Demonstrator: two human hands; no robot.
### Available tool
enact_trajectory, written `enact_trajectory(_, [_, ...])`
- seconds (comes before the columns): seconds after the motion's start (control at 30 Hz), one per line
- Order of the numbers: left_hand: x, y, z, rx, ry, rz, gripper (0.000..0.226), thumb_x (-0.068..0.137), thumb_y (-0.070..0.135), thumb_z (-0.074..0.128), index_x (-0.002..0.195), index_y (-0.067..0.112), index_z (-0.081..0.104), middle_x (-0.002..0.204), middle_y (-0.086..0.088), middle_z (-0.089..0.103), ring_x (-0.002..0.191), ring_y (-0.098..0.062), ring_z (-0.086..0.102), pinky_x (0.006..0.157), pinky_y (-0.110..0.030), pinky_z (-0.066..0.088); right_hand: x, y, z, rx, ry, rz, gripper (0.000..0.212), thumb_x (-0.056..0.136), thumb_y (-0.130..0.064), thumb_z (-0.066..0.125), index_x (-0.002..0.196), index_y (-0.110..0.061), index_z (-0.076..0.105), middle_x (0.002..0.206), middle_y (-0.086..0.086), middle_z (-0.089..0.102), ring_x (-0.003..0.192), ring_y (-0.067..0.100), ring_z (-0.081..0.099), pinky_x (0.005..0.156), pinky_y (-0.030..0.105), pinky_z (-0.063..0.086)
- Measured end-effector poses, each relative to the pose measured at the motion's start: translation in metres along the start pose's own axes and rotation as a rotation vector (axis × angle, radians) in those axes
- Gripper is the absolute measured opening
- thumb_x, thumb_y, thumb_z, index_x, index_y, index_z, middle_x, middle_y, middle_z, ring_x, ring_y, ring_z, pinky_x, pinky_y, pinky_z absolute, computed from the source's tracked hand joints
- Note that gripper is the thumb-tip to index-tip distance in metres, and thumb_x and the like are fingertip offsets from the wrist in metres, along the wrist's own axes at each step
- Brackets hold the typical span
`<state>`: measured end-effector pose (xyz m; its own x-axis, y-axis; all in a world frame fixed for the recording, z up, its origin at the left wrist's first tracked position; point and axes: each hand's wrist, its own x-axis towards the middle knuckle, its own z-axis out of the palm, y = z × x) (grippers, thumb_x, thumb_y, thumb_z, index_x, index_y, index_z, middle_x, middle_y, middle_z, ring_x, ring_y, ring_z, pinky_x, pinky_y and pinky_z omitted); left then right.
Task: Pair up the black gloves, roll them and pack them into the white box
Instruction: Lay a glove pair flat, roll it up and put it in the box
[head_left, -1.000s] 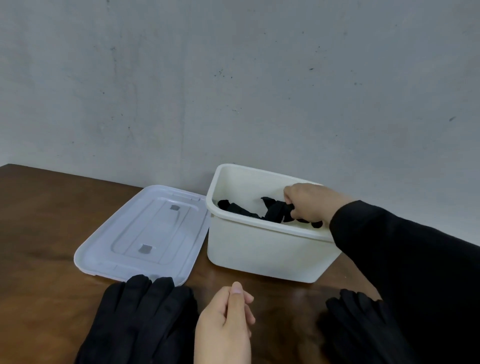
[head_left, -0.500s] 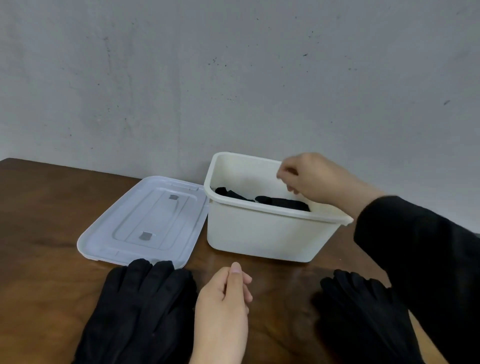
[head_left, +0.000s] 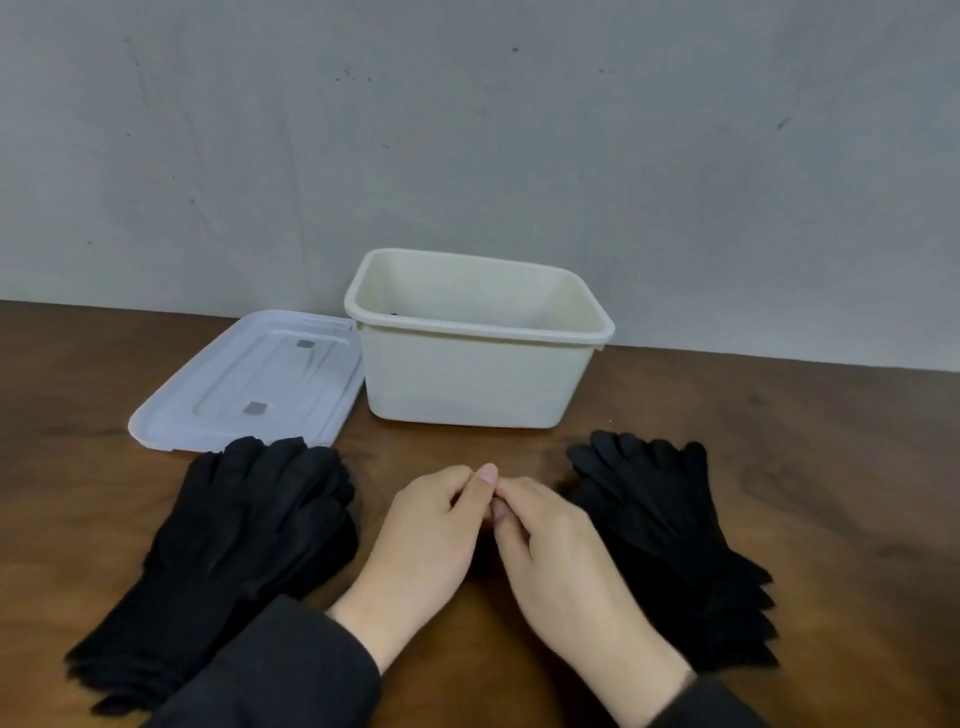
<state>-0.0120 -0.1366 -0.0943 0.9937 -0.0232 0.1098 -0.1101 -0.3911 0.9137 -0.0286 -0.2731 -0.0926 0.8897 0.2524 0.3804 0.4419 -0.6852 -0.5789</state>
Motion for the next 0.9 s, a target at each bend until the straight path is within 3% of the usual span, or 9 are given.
enact_trajectory(0.1, [-0.007, -0.001, -0.004, 0.11, -0.021, 0.031, 0.041, 0.101, 0.046, 0.043, 0.073, 0.024, 0.063, 0.069, 0.003, 0.065, 0.067, -0.005, 0.06, 0.067, -0.023, 0.049, -0.009, -0.001, -0.041, -0.136, 0.08, -0.052, 0.027, 0.1, -0.024, 0.053, 0.123, -0.03, 0.066, 0.112, -0.022, 0.064, 0.106, -0.006, 0.058, 0.095, 0.013, 0.046])
enact_trajectory(0.2, [-0.015, -0.001, -0.007, 0.233, -0.057, 0.06, 0.039, 0.1, 0.049, 0.04, 0.075, 0.029, 0.062, 0.071, 0.007, 0.065, 0.073, -0.001, 0.061, 0.067, -0.018, 0.05, -0.026, 0.013, -0.095, -0.252, 0.122, -0.049, 0.017, 0.093, -0.024, 0.061, 0.104, -0.033, 0.07, 0.106, -0.025, 0.062, 0.1, -0.004, 0.059, 0.088, 0.01, 0.044])
enact_trajectory(0.27, [-0.017, -0.003, -0.007, 0.258, -0.072, 0.068, 0.038, 0.1, 0.051, 0.04, 0.076, 0.031, 0.062, 0.073, 0.006, 0.066, 0.074, -0.003, 0.062, 0.067, -0.02, 0.051, -0.038, 0.028, -0.128, -0.378, -0.024, 0.003, 0.018, 0.09, -0.026, 0.063, 0.097, -0.042, 0.065, 0.109, -0.03, 0.054, 0.103, -0.006, 0.056, 0.085, 0.01, 0.042])
enact_trajectory(0.37, [-0.017, -0.003, -0.007, 0.291, -0.091, 0.085, 0.039, 0.099, 0.054, 0.039, 0.08, 0.03, 0.062, 0.075, 0.003, 0.067, 0.074, -0.007, 0.062, 0.068, -0.026, 0.053, -0.051, 0.054, -0.153, -0.479, -0.355, 0.096, 0.03, 0.095, -0.031, 0.059, 0.11, -0.056, 0.054, 0.122, -0.041, 0.044, 0.113, -0.019, 0.045, 0.091, 0.002, 0.038])
enact_trajectory(0.43, [-0.018, -0.002, -0.005, 0.308, -0.105, 0.093, 0.038, 0.099, 0.054, 0.039, 0.08, 0.031, 0.062, 0.075, 0.005, 0.066, 0.074, -0.006, 0.061, 0.065, -0.021, 0.051, -0.056, 0.065, -0.155, -0.471, -0.409, 0.112, 0.033, 0.097, -0.031, 0.059, 0.112, -0.06, 0.053, 0.125, -0.044, 0.043, 0.113, -0.024, 0.043, 0.088, -0.003, 0.035])
enact_trajectory(0.63, [-0.02, -0.001, -0.007, 0.323, -0.113, 0.117, 0.036, 0.099, 0.054, 0.039, 0.082, 0.032, 0.062, 0.076, 0.005, 0.066, 0.076, -0.003, 0.061, 0.065, -0.02, 0.051, -0.055, 0.066, -0.148, -0.492, -0.272, 0.127, 0.036, 0.094, -0.024, 0.066, 0.091, -0.059, 0.058, 0.109, -0.04, 0.058, 0.109, -0.022, 0.048, 0.084, 0.001, 0.04])
enact_trajectory(0.7, [-0.021, -0.001, -0.012, 0.32, -0.106, 0.133, 0.036, 0.099, 0.054, 0.039, 0.084, 0.032, 0.063, 0.076, 0.005, 0.066, 0.076, -0.004, 0.061, 0.068, -0.023, 0.052, -0.049, 0.052, -0.145, -0.456, -0.116, 0.118, 0.035, 0.092, -0.021, 0.064, 0.091, -0.056, 0.059, 0.098, -0.036, 0.062, 0.097, -0.016, 0.057, 0.079, 0.01, 0.05])
enact_trajectory(0.8, [-0.026, 0.003, -0.011, 0.348, -0.095, 0.222, 0.035, 0.1, 0.053, 0.039, 0.085, 0.033, 0.062, 0.075, 0.008, 0.064, 0.074, -0.005, 0.06, 0.068, -0.025, 0.052, -0.039, 0.017, -0.148, -0.264, 0.216, 0.16, 0.023, 0.091, -0.028, 0.055, 0.088, -0.049, 0.061, 0.079, -0.026, 0.067, 0.062, 0.001, 0.065, 0.05, 0.025, 0.054])
enact_trajectory(0.9, [-0.029, 0.004, -0.016, 0.405, 0.039, 0.299, 0.04, 0.102, 0.052, 0.036, 0.081, 0.028, 0.06, 0.07, 0.007, 0.06, 0.069, -0.008, 0.058, 0.065, -0.032, 0.051, -0.02, -0.018, -0.148, -0.022, 0.19, 0.202, 0.016, 0.096, -0.031, 0.054, 0.089, -0.04, 0.065, 0.077, -0.019, 0.073, 0.057, 0.005, 0.07, 0.048, 0.037, 0.055])
